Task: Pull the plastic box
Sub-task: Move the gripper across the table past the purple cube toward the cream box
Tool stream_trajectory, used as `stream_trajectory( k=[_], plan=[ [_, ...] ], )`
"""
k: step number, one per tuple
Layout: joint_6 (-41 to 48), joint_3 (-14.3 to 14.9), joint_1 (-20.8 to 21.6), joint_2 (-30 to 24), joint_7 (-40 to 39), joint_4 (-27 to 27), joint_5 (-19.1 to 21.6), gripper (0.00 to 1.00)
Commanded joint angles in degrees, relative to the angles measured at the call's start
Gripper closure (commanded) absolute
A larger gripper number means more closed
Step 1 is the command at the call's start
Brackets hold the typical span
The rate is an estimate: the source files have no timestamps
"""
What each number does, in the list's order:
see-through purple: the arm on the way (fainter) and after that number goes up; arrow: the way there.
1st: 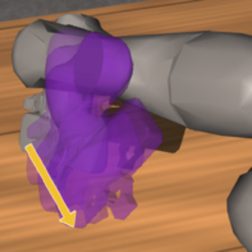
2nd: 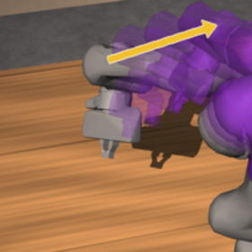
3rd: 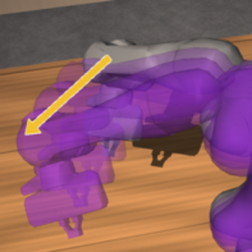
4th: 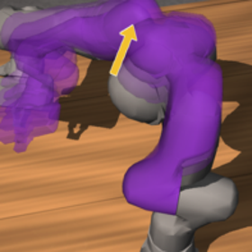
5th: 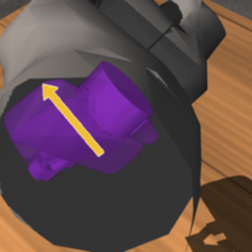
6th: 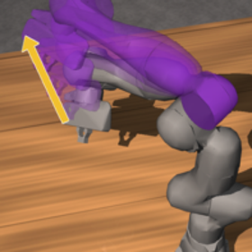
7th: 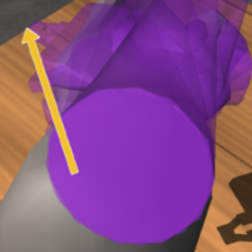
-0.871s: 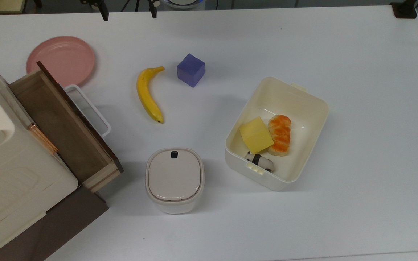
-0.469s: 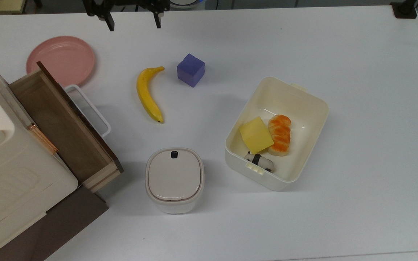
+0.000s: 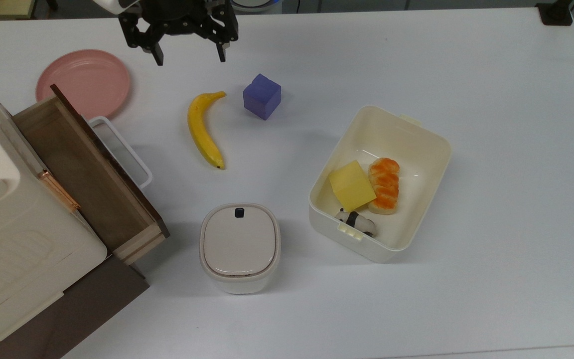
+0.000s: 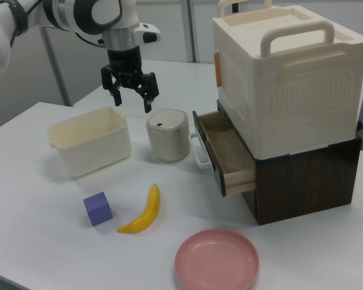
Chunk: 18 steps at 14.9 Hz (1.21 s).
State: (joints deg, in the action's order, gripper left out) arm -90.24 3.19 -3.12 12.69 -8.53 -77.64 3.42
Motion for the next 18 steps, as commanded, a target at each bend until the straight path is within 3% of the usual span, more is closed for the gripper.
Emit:
stream_trajectory(
  k=[1, 3, 14, 18],
  plan=[
    [-1.17, 0.42, -1.01, -1.17, 0.09, -1.02, -1.39, 0.00],
    [-1.08, 0.42, -2.59, -1.70, -0.87, -0.67, -1.31, 0.00],
    [-0.29, -0.29, -2.16, -1.53, -3.58, -0.94, -1.57, 0.00],
    [-0.38, -0.46, 1.25, -1.00, -4.92, -1.46, -1.57, 0.00]
  ],
)
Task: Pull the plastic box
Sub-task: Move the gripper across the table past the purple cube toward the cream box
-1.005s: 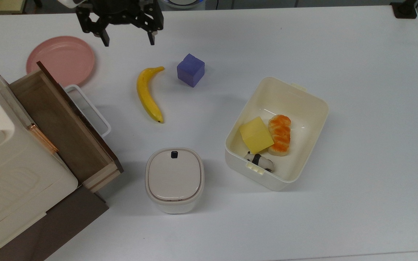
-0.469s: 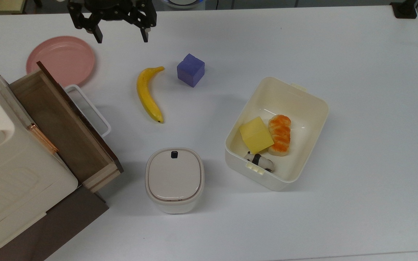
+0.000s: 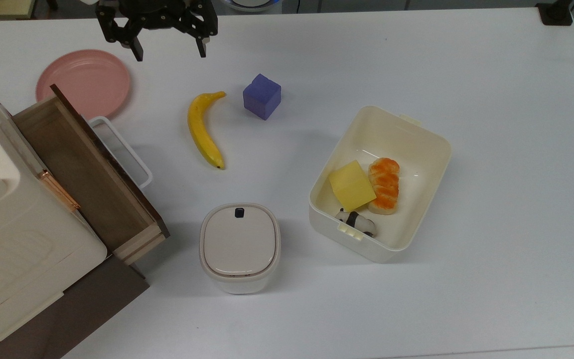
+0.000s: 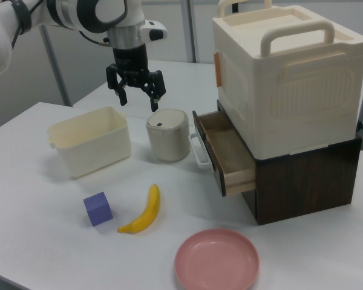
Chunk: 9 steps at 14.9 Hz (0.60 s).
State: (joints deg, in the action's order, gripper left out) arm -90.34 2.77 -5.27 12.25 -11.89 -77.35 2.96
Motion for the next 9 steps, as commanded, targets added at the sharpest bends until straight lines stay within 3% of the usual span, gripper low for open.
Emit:
stream_trajectory(
  k=[1, 6, 9],
  plan=[
    [-0.45, -0.04, 5.43, -0.39, -4.87, -2.79, -1.47, 0.00],
    [-0.62, -0.04, 12.90, 0.49, -18.05, -3.85, -1.47, 0.00],
    [-1.24, -0.13, 13.71, 2.16, -28.96, -3.42, -0.59, 0.00]
  ],
)
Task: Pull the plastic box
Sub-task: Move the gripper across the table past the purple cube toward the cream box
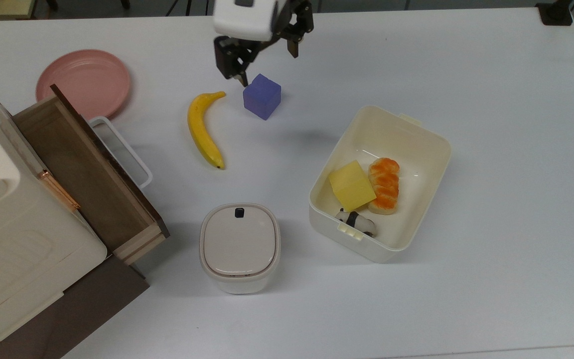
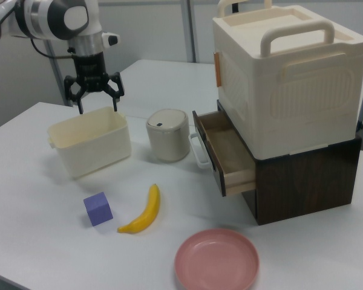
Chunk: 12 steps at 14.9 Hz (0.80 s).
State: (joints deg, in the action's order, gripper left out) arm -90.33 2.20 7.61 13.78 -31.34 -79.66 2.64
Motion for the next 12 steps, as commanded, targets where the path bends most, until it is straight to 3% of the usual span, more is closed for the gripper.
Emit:
stream_trajectory(
  k=[1, 4, 12],
  plan=[
    [-3.16, 0.44, 1.00, 0.72, -13.79, -1.20, -0.27, 0.00],
    [-7.47, 0.44, 3.55, 2.47, -16.92, -1.11, -0.79, 0.00],
    [-14.77, 0.53, 11.19, 8.89, -12.27, -1.02, -1.32, 0.00]
  ],
)
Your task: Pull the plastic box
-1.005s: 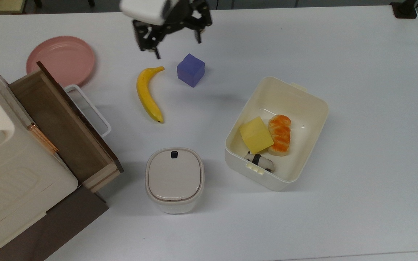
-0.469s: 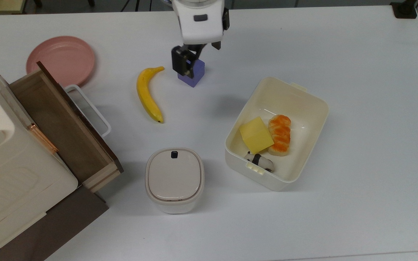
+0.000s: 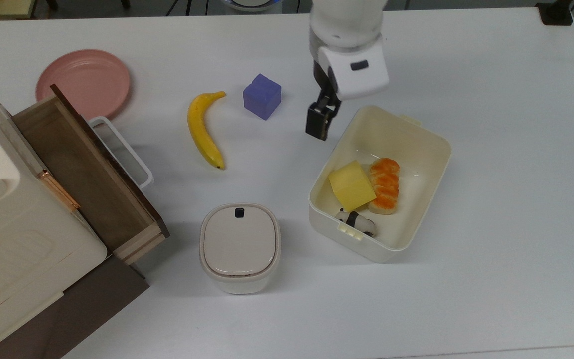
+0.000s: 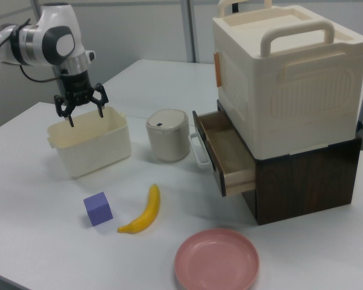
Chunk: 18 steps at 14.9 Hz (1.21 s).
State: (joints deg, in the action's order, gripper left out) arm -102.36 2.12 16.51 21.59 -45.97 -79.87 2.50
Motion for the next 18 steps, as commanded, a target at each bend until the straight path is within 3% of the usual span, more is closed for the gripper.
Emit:
stream_trajectory(
  k=[1, 8, 18],
  plan=[
    [-3.54, 0.61, 2.65, 1.87, 2.81, -0.82, -1.18, 0.00],
    [-11.20, 0.69, 4.85, 8.90, 10.63, -0.47, -2.93, 0.00],
    [-7.34, 1.40, 3.27, 8.38, 10.29, -1.95, -4.16, 0.00]
  ],
)
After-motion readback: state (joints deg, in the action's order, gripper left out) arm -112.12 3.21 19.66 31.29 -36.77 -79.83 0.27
